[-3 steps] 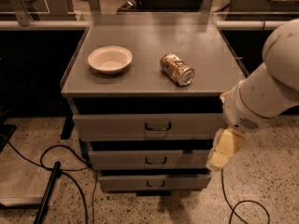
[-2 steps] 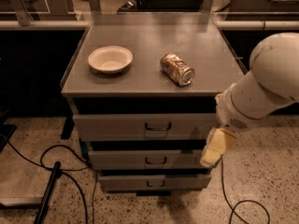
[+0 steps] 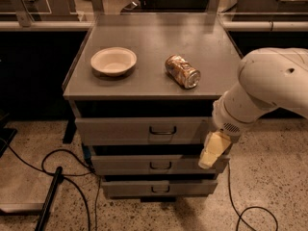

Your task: Open top drawer

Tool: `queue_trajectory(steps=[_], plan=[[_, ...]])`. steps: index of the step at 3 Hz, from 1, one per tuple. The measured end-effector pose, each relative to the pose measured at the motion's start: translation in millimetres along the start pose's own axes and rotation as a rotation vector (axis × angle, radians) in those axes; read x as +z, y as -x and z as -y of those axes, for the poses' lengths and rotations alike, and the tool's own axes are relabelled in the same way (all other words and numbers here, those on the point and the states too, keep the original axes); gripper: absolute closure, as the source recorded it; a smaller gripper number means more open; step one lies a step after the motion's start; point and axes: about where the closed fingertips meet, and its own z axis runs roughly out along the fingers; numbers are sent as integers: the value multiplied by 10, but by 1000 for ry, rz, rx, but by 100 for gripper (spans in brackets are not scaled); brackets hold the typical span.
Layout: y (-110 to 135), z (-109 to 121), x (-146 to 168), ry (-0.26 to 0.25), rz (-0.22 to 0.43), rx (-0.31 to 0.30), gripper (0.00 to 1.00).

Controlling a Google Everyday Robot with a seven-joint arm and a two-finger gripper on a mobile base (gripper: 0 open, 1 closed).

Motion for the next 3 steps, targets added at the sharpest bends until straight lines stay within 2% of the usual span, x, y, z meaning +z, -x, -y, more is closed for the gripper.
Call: queue_trajectory(steps=[1, 2, 3], plan=[[-26, -50, 97, 18, 12, 24, 0], [-104, -107, 357, 33, 10, 61, 0], [-199, 6, 594, 15, 6, 106, 0]])
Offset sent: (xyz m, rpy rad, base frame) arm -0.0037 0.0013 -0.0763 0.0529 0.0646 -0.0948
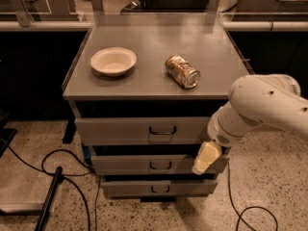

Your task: Open top drawer

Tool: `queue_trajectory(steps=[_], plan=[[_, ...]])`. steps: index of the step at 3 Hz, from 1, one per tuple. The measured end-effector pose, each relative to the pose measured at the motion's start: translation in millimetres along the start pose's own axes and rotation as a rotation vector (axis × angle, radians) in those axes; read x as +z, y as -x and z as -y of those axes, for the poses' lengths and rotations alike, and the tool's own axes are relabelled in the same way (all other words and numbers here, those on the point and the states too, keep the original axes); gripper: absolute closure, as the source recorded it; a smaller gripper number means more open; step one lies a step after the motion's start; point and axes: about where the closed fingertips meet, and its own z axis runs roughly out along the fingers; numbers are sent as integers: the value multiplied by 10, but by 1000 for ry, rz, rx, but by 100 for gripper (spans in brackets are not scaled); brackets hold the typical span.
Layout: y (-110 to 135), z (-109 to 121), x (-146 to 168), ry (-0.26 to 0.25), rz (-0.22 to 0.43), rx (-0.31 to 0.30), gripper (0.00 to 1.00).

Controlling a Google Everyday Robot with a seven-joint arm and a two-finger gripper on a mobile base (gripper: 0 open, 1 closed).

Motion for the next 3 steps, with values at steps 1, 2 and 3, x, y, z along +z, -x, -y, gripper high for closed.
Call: queue_trajectory(steps=[1, 2, 3], plan=[[-9, 180, 129, -29, 2, 13, 0], [3, 366, 229, -54, 0, 8, 0], [9, 480, 338, -63, -4, 2, 0]])
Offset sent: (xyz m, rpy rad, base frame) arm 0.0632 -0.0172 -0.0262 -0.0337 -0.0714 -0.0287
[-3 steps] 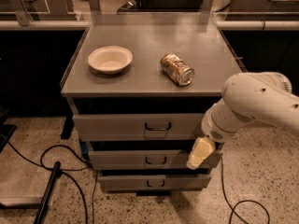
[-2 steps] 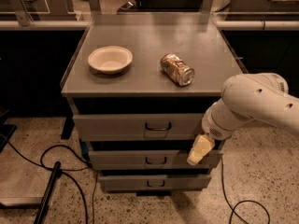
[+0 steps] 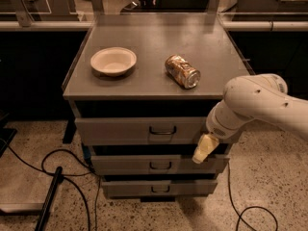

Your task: Open top drawer

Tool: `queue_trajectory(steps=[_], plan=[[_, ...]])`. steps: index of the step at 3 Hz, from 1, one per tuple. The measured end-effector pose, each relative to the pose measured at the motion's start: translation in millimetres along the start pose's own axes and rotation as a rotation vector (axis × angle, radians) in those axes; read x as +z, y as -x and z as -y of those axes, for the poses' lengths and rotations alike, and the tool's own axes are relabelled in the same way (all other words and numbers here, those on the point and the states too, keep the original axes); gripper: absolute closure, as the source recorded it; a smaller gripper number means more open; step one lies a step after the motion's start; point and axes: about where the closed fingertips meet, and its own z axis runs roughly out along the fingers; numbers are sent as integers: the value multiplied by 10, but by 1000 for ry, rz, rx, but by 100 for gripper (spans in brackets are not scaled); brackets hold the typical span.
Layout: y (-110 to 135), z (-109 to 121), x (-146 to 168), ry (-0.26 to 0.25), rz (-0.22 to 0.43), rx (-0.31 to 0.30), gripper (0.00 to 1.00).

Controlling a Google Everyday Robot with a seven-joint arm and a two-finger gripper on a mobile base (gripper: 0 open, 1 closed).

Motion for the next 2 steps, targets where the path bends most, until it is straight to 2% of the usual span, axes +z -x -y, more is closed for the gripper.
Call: queue_trajectory(steps=[2], plan=[[99, 13, 359, 30, 10, -32, 0]])
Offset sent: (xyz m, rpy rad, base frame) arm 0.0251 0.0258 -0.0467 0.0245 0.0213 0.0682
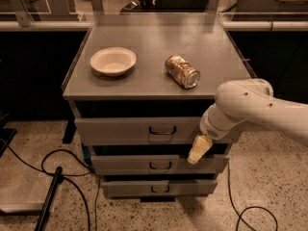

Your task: Open top drawer

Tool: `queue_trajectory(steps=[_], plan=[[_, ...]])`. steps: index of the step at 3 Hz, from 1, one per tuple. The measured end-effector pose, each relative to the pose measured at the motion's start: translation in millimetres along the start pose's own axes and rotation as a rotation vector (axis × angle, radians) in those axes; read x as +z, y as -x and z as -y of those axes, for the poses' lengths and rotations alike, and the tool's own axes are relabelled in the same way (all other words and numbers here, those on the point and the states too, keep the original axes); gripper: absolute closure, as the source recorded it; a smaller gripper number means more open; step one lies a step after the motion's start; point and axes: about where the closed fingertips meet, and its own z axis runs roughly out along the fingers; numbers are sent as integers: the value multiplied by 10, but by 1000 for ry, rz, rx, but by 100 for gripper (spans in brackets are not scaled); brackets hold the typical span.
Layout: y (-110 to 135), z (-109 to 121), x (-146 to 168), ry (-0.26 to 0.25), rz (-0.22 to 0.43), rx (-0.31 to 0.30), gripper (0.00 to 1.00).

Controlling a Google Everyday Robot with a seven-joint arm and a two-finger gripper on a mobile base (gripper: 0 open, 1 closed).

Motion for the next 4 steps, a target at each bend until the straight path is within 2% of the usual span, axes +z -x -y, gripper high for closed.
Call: queue_trajectory(steps=[1, 2, 3, 4], plan=[[35, -49, 119, 24, -4, -20, 0], [-6, -136, 54, 50, -6, -17, 0], [-144, -445, -192, 120, -7, 4, 0], [-137, -438, -191, 120, -6, 5, 0]])
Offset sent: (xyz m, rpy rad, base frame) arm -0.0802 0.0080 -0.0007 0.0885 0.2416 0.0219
